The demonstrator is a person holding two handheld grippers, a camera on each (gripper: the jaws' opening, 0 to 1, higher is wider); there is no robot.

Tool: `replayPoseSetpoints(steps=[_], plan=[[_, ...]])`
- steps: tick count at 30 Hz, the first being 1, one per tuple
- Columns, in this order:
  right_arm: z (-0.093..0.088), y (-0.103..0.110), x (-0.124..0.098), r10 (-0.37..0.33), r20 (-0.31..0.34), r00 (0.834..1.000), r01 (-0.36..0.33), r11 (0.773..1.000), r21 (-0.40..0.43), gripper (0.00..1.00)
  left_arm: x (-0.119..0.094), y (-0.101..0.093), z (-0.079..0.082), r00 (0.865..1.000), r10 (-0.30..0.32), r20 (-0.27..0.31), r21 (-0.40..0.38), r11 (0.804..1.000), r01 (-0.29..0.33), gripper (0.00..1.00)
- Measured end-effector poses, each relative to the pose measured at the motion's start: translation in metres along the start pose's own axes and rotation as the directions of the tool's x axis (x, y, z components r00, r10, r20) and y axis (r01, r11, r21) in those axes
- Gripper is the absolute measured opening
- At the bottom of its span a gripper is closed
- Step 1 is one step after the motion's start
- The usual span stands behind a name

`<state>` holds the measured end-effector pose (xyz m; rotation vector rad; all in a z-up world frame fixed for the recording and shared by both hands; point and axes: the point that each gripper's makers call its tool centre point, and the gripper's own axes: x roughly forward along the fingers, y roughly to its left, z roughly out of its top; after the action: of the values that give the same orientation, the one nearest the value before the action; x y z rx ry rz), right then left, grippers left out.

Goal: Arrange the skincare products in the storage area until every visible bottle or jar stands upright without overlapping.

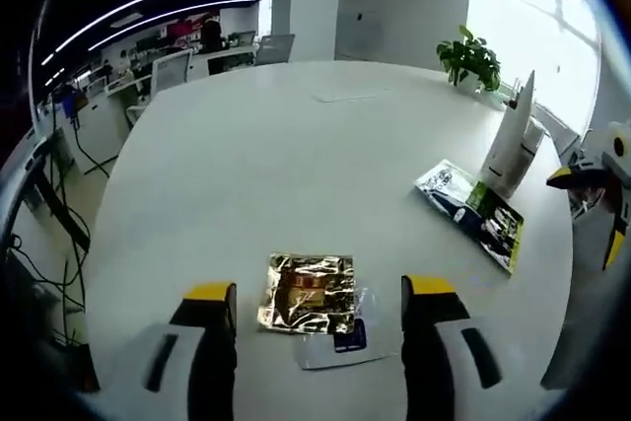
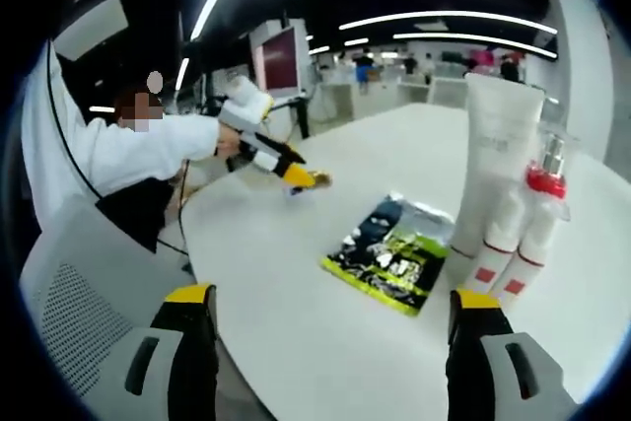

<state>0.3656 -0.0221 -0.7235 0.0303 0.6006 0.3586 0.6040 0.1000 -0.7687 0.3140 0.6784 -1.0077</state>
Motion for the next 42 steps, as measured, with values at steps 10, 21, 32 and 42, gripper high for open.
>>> replayPoseSetpoints(steps=[10, 21, 32, 42], plan=[[-0.002, -0.001, 0.001, -0.003, -0.006, 1.000, 0.003, 1.000, 0.006, 1.00, 0.009, 0.005, -0.006, 0.999, 0.012, -0.032, -0.012, 1.000, -0.012, 0.57], [-0.004, -0.005, 0.001, -0.015, -0.016, 1.000, 0.015, 1.000, 0.012, 1.00, 0.017, 0.007, -0.005, 0.998, 0.035, -0.043, 0.044, 0.998, -0.033, 0.55], [-0.007, -0.005, 0.002, -0.015, -0.029, 0.999, 0.016, 1.000, 0.017, 1.00, 0.020, -0.001, -0.002, 0.999, 0.016, -0.040, 0.075, 0.997, -0.013, 0.49], [-0.007, -0.002, 0.003, -0.005, -0.030, 1.000, 0.005, 1.000, 0.016, 1.00, 0.016, 0.000, -0.003, 0.998, 0.018, -0.054, 0.113, 0.994, -0.012, 0.40]])
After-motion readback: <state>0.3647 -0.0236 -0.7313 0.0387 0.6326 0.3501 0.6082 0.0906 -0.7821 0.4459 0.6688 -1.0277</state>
